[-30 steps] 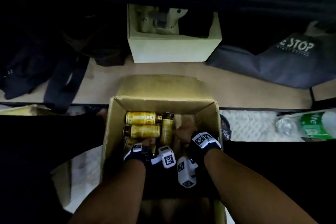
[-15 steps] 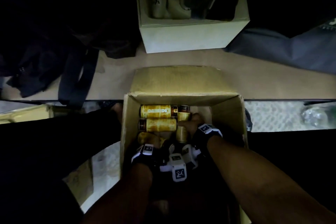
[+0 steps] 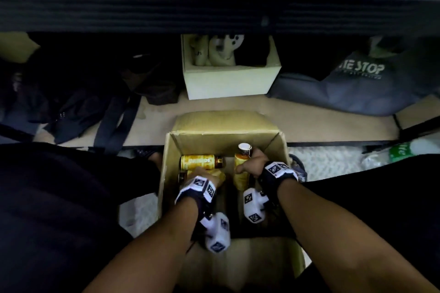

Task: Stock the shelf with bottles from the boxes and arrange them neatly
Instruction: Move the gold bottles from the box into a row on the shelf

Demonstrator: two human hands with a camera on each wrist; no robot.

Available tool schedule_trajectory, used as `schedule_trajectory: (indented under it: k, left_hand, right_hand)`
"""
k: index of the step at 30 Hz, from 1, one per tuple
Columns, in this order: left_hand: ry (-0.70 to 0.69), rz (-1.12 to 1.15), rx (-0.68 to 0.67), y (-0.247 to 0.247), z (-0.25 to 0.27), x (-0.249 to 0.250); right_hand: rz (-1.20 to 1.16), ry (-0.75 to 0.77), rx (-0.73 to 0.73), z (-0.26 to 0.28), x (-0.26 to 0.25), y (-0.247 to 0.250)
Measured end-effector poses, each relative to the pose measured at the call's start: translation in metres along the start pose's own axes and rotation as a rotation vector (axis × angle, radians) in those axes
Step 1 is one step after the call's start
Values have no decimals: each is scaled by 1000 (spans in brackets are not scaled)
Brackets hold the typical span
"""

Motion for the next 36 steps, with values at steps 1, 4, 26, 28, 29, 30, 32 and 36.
schedule_trajectory:
  k: [1,4,26,28,29,30,32,36]
  left_hand:
    - [38,-57,69,12,0,7]
    - [31,-103,195,62,11,44]
    - [-951,-18,588,301,186,331]
    - [-979,-22,639,326,190,350]
    - [-991,-25,659,338,190,360]
    - [-997,-24,673,347,190,369]
    - [-979,3,654,361,182,386]
    - [-939,3,620,380,154,413]
  right_hand:
    - [-26,23,22,0,2,7]
    - [-46,118,91,45,-11,40]
    - [-441,811,598,424,-16,369]
    - [-463,812,656,432,-16,393]
    - [-458,811,678,433,-18,405]
    - [-457,810,690,432,-20,413]
    - [-474,802,700,424,-26,427]
    - [-532,738,740,392,-37,446]
Point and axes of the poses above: each hand's wrist, its own z-axis away from the middle knuckle, its own y-axis out of the back of the hand, x = y × z, the point moved 3 cm from there along -z, towards the middle knuckle, and after that the axes turned 11 degrees about -y, right-handed, at the moved point
